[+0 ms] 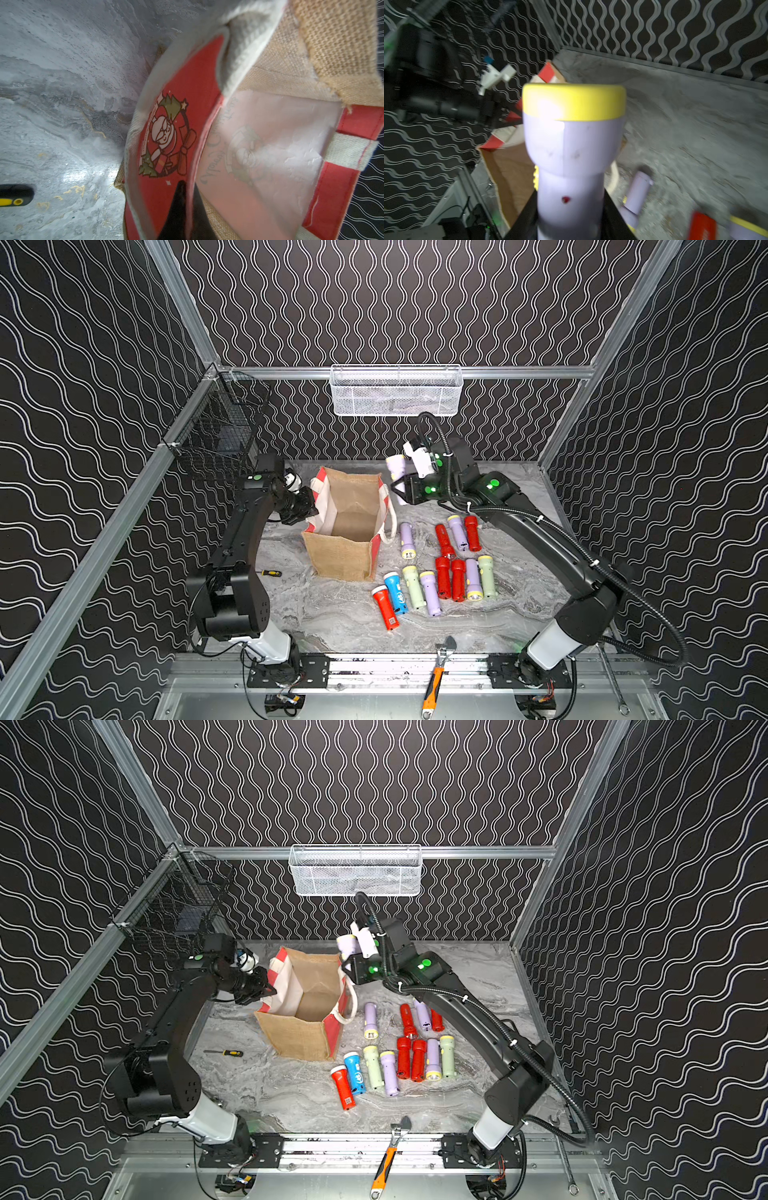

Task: Put the flashlights into the tote bags
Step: Place the flashlight in the canvas bag.

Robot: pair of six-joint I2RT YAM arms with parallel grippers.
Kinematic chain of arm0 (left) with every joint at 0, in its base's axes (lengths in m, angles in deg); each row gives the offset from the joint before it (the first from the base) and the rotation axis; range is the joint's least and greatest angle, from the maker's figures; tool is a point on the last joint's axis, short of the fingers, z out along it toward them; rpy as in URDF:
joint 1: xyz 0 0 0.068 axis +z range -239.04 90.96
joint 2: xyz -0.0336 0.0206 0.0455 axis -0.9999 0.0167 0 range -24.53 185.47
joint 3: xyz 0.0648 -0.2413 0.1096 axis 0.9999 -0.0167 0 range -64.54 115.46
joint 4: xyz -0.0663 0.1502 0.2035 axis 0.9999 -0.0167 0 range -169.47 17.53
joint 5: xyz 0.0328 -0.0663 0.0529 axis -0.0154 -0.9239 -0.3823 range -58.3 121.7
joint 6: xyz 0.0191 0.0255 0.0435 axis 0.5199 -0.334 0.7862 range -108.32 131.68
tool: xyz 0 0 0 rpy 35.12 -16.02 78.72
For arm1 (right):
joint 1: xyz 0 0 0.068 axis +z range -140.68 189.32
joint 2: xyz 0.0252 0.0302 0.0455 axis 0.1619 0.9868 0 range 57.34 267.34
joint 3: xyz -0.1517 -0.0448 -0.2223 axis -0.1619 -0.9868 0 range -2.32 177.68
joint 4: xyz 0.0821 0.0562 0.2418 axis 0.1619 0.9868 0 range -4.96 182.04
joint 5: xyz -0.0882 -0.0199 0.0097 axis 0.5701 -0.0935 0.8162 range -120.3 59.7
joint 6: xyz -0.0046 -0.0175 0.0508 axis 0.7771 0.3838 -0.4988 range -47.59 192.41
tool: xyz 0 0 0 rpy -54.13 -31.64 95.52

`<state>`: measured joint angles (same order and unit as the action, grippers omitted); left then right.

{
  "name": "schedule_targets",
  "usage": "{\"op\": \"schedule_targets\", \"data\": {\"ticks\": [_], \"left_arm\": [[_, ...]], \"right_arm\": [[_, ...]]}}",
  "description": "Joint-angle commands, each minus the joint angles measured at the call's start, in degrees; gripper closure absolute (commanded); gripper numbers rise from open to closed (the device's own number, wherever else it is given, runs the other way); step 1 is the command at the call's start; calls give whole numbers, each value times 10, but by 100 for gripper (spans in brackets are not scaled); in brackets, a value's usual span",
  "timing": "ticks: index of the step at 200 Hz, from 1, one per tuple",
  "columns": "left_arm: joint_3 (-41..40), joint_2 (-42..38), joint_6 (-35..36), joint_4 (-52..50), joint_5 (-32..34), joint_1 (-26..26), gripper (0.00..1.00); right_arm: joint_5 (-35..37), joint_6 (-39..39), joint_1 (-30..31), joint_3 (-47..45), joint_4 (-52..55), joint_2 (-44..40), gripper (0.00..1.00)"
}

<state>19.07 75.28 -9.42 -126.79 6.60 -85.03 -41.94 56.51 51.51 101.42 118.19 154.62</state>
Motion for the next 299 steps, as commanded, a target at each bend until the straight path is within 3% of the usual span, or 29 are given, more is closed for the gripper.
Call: {"op": "schedule_targets", "data": {"ticks": [1,31,113,230,277,299], "left_arm": [[-8,-8,-11,31,-22,0,100],[-6,-9,-6,27,-17,0,100],[-19,-18,-3,41,-33,0,100],[-30,-30,0,44,-37,0,100],[-31,-30,1,43,-35,0,100],[-30,-30,5,42,-35,0,100]], "right_arm": [[-55,-31,21,51,-25,50,87],[-74,-70,44,124,-10,133,89],[-155,-198,80,108,-65,245,90],[-135,-228,85,143,61,369,89],[-165,-229,84,196,100,431,79],[-171,-230,83,216,125,457,79]]}}
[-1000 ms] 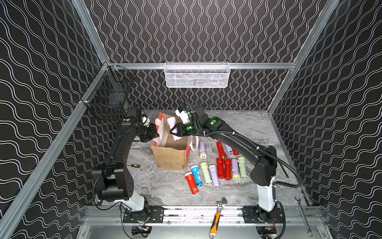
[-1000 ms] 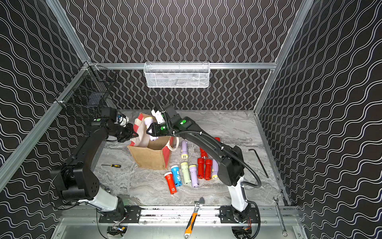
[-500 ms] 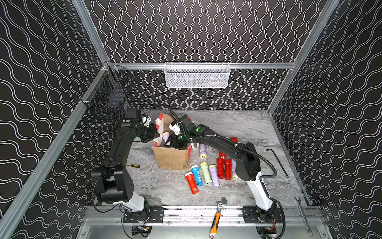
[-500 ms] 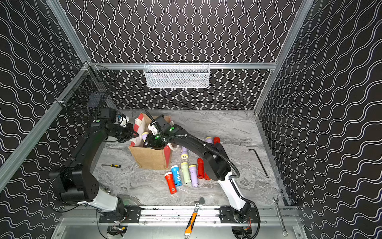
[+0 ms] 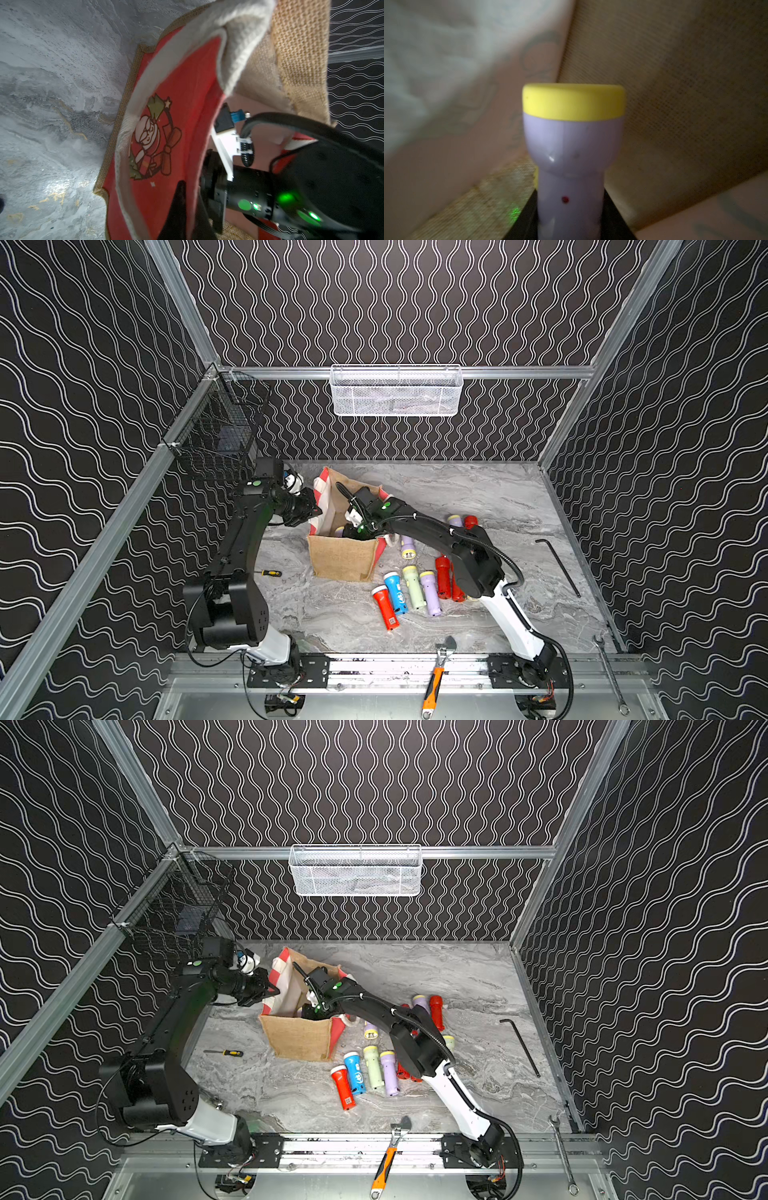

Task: Put the flashlights into the tote bags
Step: Place the flashlight in the canvas bag.

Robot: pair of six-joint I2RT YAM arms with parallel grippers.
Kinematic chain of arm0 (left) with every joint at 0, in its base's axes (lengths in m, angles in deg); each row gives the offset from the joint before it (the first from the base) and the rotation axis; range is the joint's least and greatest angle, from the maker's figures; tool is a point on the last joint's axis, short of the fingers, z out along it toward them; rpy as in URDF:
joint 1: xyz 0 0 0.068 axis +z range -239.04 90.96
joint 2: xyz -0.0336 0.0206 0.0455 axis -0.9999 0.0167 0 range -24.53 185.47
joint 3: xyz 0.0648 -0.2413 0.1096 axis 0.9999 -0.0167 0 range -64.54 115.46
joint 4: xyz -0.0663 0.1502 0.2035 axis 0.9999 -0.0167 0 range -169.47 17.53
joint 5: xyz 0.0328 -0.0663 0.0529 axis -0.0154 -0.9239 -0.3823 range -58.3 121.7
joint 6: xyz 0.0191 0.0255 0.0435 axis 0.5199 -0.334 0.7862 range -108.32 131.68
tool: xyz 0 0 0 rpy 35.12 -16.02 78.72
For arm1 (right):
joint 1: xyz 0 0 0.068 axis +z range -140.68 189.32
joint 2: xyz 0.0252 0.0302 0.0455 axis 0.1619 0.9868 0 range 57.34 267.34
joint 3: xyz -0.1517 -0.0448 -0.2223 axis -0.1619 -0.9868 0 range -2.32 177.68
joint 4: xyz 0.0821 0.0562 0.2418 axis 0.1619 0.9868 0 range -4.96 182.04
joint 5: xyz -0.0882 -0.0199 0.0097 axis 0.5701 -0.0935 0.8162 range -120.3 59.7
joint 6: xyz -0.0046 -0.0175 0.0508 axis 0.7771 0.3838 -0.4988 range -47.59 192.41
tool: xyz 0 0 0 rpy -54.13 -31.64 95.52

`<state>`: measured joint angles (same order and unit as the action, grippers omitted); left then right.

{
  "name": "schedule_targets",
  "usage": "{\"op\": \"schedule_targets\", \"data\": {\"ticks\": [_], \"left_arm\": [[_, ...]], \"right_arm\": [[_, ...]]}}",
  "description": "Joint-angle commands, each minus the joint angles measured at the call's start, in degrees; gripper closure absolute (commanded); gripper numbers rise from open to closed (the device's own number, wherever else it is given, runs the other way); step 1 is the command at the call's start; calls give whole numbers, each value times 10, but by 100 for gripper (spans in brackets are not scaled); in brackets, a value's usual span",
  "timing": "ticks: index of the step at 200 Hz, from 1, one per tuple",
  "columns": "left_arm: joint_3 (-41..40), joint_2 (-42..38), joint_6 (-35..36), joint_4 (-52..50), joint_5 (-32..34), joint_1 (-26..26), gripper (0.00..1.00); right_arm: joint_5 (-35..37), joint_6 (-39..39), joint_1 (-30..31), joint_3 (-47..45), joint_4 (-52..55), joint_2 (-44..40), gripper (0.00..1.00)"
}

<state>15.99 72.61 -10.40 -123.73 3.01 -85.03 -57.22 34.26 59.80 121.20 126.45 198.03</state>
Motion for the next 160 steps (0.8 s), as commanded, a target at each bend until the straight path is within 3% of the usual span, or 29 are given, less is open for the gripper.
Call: {"op": "schedule_targets", "data": {"ticks": [1,29,78,160], "left_arm": [[1,-3,15,12,0,0,100],[-2,-5,13,13,-2,0,100],[-3,-4,16,11,-2,-1,100],[-4,-4,10,9,7,0,100]], "right_arm": [[-18,-8,0,19,44,25,79],[-20,-17,-6,7,44,28,78],[-18,-9,-17,4,45,11,47],[-82,7,-49,67,18,-51,34]]}}
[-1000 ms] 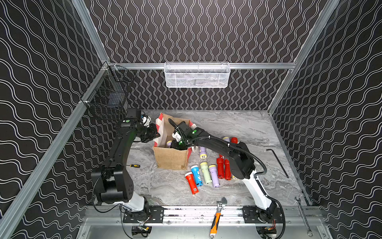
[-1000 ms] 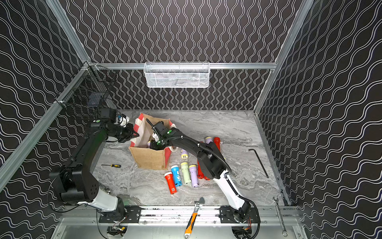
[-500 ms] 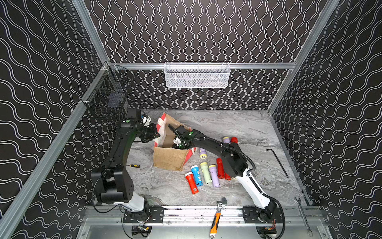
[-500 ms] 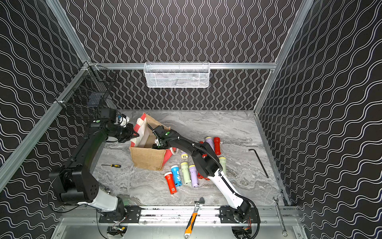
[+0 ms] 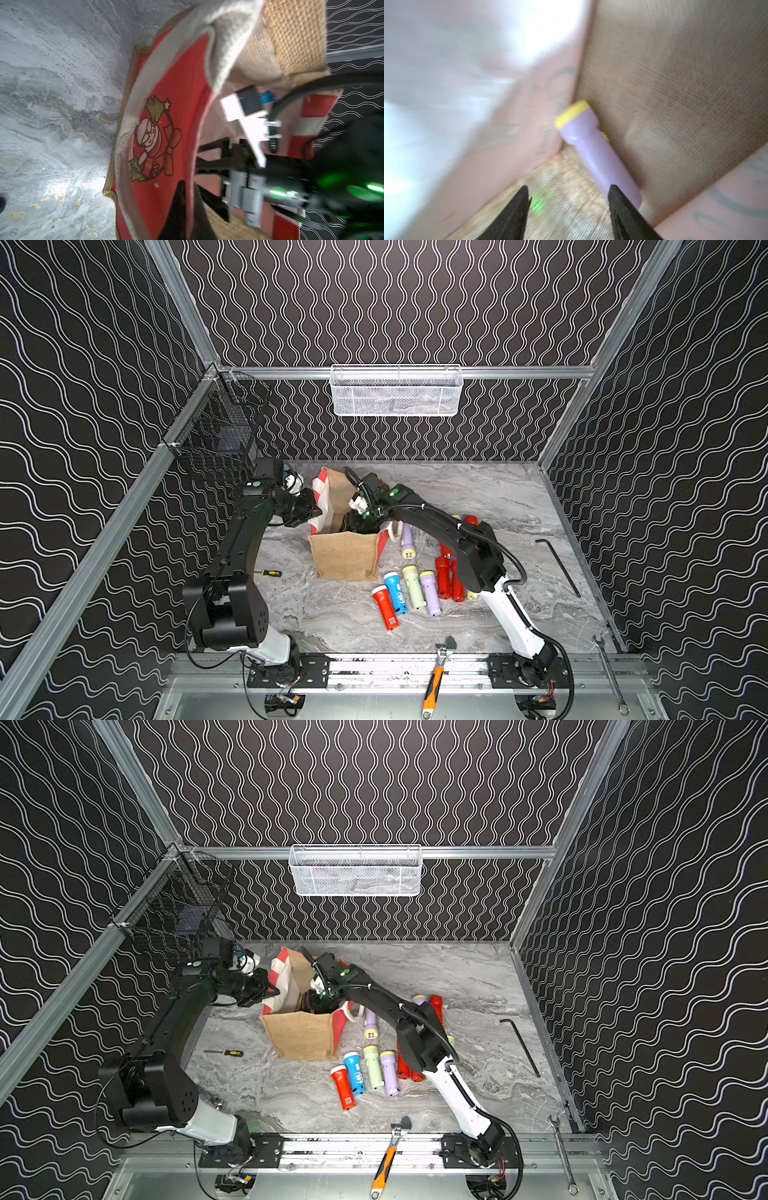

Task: Put the flashlights into the tote bags
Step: Place the flashlight in the canvas bag, then pick up the flashlight from the center of the board.

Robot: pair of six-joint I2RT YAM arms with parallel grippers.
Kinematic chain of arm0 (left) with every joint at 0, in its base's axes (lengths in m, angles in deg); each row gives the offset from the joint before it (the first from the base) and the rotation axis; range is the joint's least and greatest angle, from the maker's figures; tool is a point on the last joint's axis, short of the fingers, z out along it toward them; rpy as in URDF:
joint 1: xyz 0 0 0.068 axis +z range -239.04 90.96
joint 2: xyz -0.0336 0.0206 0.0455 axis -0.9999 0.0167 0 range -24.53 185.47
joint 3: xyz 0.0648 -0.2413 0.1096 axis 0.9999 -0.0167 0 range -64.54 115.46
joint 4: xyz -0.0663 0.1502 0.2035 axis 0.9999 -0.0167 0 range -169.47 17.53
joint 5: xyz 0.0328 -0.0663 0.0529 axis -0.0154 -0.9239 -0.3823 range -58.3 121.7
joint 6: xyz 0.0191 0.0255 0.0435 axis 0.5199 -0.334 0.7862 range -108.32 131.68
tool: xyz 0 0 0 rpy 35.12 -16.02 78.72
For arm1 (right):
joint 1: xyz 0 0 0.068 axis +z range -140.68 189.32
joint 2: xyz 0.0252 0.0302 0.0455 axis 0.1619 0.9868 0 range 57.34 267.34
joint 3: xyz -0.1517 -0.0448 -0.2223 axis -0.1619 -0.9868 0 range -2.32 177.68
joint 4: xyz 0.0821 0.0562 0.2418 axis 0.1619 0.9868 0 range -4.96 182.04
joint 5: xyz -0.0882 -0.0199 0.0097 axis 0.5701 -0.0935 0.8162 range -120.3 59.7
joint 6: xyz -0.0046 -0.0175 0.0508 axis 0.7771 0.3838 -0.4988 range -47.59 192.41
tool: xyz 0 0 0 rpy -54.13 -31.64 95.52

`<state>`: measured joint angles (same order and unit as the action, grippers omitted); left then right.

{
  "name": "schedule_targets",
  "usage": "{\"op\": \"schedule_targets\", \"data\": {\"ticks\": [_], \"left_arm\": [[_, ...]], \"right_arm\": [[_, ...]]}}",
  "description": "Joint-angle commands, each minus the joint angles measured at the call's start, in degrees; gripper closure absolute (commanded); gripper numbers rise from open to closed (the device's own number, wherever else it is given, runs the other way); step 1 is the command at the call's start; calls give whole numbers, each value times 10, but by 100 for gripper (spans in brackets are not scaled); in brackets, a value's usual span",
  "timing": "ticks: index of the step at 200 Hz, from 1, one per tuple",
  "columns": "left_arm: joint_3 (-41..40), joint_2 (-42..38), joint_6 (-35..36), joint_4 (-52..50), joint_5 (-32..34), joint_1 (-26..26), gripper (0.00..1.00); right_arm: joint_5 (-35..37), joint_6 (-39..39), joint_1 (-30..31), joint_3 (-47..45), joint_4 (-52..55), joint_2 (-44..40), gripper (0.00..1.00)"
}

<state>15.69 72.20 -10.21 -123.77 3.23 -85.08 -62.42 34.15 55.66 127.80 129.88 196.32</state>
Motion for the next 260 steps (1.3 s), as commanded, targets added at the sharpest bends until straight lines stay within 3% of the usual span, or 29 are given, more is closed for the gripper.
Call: {"op": "schedule_targets", "data": {"ticks": [1,49,83,114,163,222,260], "left_arm": [[-1,1,8,10,5,0,100],[-6,1,-11,24,-16,1,100],[7,1,-8,11,-2,0,100],[12,-2,-3,0,19,0,100],[6,1,-2,-6,24,0,100],[15,8,8,-16,33,0,100],[22,12,15,-27,39,1,100]], "right_arm": [[-31,8,-9,1,-18,-36,34],[-67,31,-28,-4,-33,-97,34],[-67,116,-34,13,-12,-164,33],[52,180,-53,-100,-37,-292,32],[211,173,-140,-355,-117,-490,28],[251,148,-164,-446,-89,-454,30],[248,127,-160,-454,-76,-375,34]]}}
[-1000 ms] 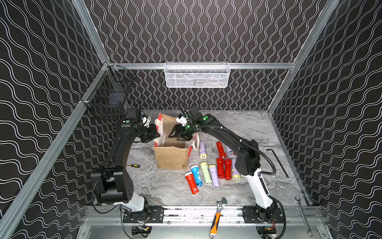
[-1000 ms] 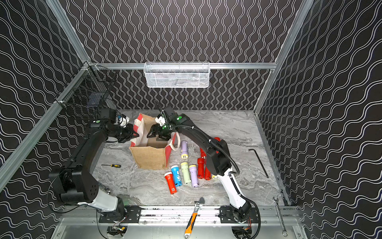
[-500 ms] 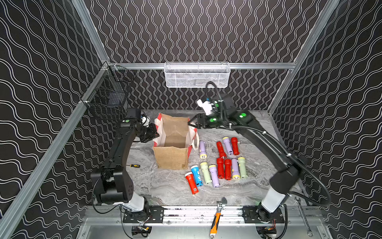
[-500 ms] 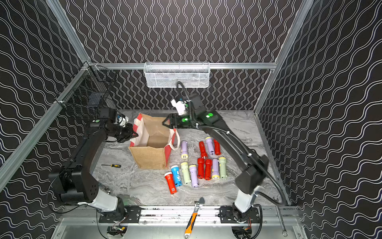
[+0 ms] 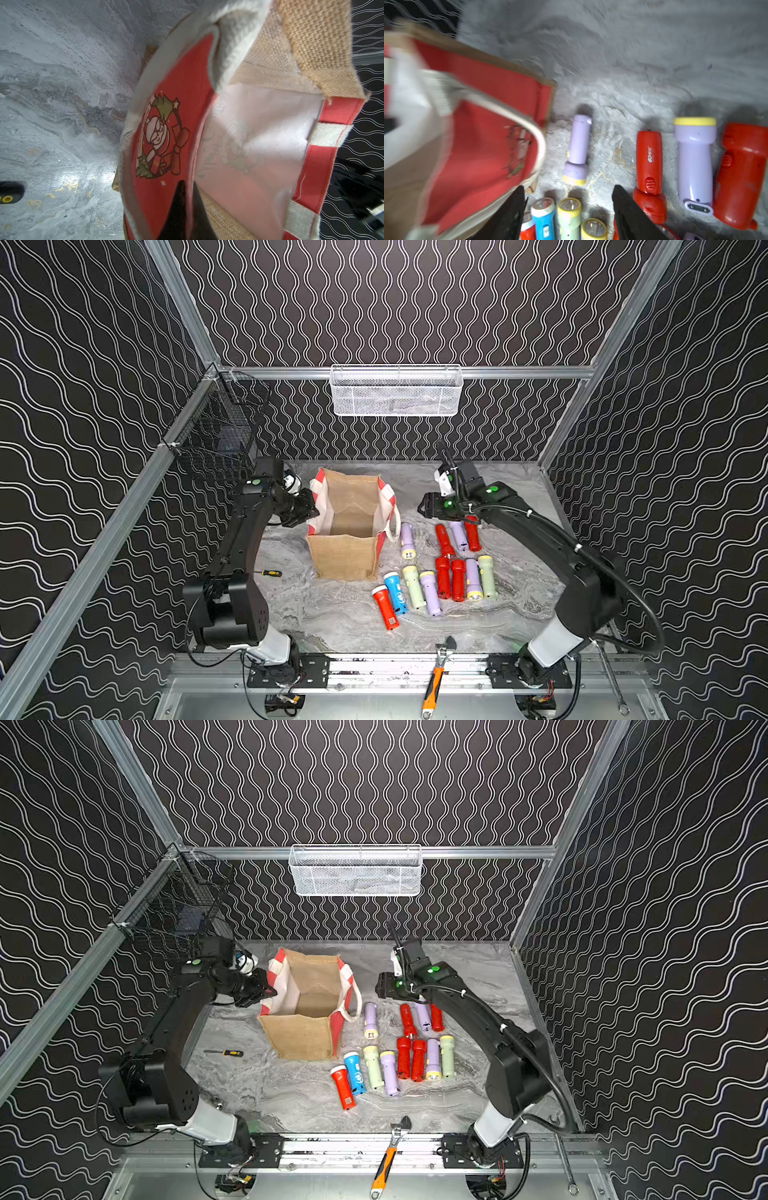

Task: Put the flashlights into the tote bags
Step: Pick up the flashlight from the center of the board.

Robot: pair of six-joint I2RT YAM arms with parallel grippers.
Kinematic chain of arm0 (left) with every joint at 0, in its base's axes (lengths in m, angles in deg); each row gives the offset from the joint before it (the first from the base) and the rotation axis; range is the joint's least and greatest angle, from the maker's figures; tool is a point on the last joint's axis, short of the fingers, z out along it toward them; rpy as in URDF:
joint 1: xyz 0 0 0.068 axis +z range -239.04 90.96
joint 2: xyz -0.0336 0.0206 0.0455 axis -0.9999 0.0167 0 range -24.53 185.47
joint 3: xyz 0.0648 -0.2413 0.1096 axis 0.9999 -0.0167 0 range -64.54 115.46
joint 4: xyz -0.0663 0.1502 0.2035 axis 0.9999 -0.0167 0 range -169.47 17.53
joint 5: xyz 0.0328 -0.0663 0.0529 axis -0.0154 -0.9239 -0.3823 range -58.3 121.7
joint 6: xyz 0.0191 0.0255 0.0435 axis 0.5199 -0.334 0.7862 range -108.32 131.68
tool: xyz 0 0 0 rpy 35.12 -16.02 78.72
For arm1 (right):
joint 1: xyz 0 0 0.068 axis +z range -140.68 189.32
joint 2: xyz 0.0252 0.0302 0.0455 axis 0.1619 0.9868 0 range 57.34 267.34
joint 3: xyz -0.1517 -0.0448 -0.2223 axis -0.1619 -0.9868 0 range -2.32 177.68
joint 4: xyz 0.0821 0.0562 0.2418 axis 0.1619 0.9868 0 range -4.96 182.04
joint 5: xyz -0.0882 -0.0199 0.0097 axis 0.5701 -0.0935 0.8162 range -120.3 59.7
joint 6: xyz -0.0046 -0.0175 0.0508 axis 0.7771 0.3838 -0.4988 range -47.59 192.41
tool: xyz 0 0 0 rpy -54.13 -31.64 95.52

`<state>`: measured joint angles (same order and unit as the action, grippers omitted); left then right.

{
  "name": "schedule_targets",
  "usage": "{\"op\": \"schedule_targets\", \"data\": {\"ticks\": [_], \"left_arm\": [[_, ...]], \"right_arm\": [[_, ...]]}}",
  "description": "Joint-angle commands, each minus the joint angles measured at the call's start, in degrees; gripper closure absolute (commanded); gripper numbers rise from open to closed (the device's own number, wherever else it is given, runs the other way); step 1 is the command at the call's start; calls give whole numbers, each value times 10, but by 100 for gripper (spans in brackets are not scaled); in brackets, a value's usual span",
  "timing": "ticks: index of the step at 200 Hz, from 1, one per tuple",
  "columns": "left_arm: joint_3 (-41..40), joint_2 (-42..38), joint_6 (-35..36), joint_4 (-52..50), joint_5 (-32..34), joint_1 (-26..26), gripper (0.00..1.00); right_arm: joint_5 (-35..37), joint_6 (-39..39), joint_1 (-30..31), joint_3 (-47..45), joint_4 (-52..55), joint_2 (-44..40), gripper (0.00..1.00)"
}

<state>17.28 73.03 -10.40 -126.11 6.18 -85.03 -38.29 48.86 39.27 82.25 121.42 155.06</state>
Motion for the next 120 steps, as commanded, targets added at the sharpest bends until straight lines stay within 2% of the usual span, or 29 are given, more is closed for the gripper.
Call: {"op": "schedule_targets", "data": {"ticks": [1,23,63,120], "left_arm": [[6,4,17,-3,11,0,100],[7,4,22,-9,19,0,100],[4,2,23,-8,20,0,100],[2,1,27,-6,16,-1,100]], "right_arm": [[6,-20,5,1,8,39,34],[24,-14,22,-6,3,68,33],[13,-23,53,-11,-16,106,33],[25,-31,55,24,-20,171,31]]}}
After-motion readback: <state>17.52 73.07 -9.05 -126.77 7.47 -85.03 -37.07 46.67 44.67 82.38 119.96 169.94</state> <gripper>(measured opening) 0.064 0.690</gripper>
